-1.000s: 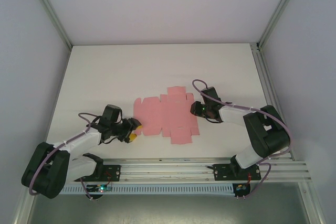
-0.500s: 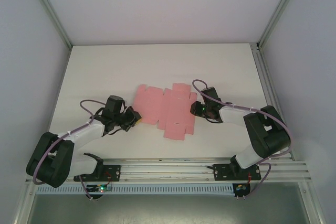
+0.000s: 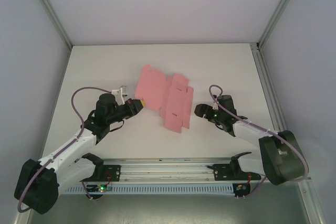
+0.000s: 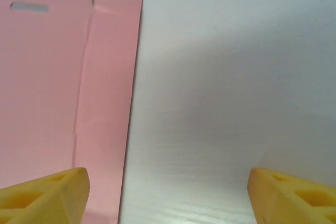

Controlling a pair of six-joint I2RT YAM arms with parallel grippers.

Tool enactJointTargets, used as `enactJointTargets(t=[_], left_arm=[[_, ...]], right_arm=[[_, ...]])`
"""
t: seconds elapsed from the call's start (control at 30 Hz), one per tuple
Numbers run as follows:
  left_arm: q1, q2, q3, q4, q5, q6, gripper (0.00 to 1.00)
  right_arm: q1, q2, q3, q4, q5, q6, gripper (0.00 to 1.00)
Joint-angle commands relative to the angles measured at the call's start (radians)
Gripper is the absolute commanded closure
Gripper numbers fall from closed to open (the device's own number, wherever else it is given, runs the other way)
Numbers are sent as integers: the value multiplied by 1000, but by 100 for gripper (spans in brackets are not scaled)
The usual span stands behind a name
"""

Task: Assemble paper box

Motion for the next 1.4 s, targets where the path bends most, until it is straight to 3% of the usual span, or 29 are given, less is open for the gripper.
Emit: enactJointTargets(t=[0.0,0.17,0.37,0.67,0.8,0.97,1.1,1.2,1.37], left_arm=[[-12,-11,-44,297,59,-70,100],[-14,-6,-50,500,130,-122,100],[-30,2,33,633,209,-124,100],[-97,102,299,619,410,-28,100],[-122,112,406,512,441,83,100],[-155,118,474,425,419,186,100],[-162,110,459,418,364,211,100],[-163,82,430,387,311,240,100],[-163,-5,367,291,185,312,100]], right_arm=[[-1,-36,-29,147,-183,31,19],[-13,-29,-76,452,-333,168,14],[-23,20,-59,484,-408,206,3],[-24,158,33,788,-529,335,2],[-33,213,79,943,-556,542,2],[-19,248,65,1337,-528,815,3],[7,178,98,1329,-530,802,8],[10,101,112,1246,-509,777,17],[-2,-115,152,682,-465,473,25]])
